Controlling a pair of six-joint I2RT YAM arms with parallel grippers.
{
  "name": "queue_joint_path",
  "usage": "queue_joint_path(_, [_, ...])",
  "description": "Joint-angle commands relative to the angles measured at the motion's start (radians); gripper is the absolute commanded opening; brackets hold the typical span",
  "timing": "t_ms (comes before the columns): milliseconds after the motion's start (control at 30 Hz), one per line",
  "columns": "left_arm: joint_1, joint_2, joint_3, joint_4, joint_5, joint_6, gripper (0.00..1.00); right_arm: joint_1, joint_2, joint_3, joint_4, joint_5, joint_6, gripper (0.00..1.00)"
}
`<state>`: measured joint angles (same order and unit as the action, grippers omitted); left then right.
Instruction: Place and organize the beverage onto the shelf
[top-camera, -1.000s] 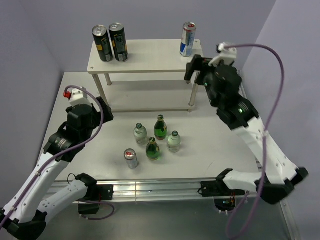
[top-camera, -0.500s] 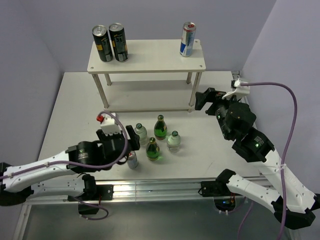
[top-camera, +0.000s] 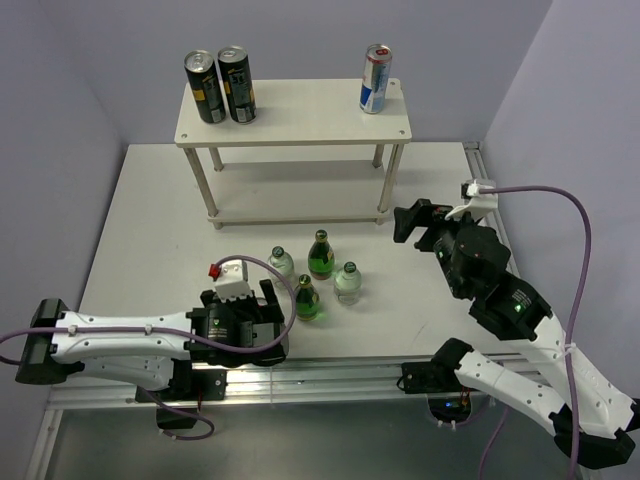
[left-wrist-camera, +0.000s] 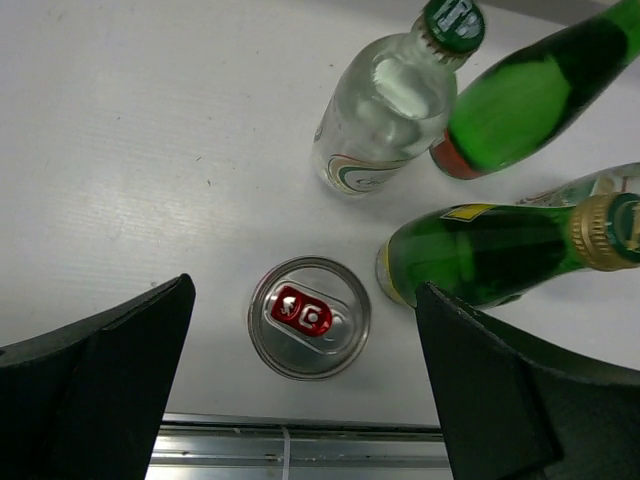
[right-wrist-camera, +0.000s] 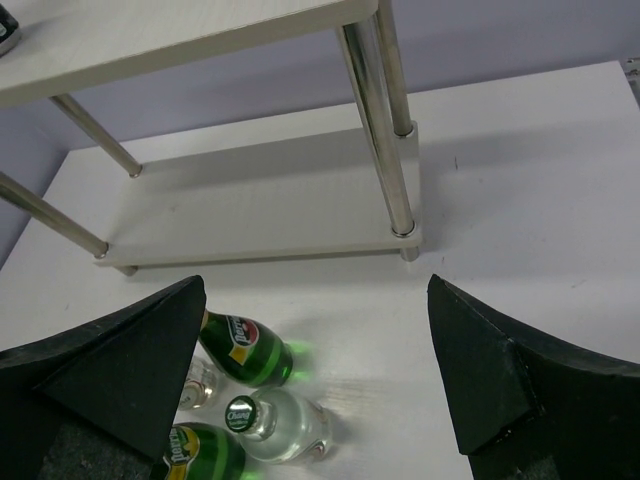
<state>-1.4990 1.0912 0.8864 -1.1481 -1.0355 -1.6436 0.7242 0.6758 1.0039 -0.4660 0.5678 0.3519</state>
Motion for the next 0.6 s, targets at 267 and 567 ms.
queue_joint_path(267, [-0.012,0.018,-0.156,0.215,-0.003,-0.008,0.99,0.007,-0.027,-0.028,0.003,0.003,0.013,0.99])
queue_joint_path(567, [-0.01,0.122,-0.242,0.323,-0.057,-0.05,0.99,0.011,-0.03,-0.042,0.0,-0.002,0.015,0.99])
